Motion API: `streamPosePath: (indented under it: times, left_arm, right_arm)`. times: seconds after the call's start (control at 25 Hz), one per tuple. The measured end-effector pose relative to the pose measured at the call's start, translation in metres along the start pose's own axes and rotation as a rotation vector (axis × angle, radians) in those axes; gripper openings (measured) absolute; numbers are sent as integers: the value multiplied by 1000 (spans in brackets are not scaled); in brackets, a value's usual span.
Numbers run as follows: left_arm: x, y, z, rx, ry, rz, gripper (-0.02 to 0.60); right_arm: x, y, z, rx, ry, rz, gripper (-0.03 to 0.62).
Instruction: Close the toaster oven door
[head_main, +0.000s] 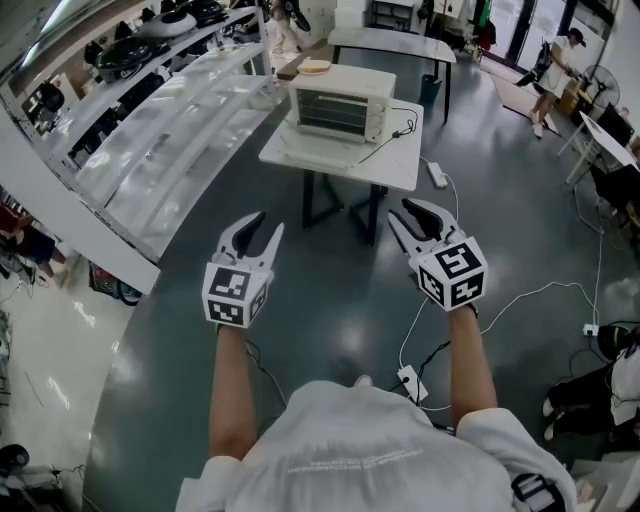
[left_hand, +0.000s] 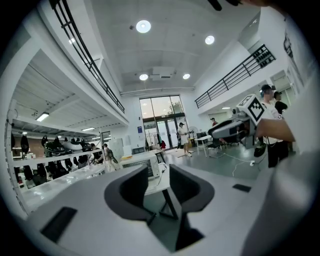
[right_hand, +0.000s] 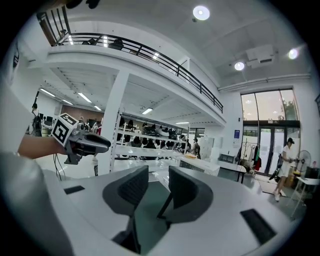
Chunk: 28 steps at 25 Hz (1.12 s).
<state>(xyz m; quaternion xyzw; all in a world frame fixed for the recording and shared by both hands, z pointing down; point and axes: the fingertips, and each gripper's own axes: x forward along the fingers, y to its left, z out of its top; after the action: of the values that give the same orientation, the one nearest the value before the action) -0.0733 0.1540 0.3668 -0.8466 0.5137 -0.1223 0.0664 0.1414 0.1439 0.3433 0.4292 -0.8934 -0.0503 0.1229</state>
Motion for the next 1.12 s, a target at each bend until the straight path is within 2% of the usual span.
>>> streamPosePath:
  times: [0.64,0.92,1.12]
  left_arm:
    - [8,40,-14,30,13,-22,129]
    - [5,61,-37,8,32,-46,123]
    - [12,72,-43,4,35,-53,115]
  right_arm:
    - [34,12,14,25,-21,-29,118]
    - [59,34,4,38,14,-28,118]
    - [77,33,3,32,31,-23,118]
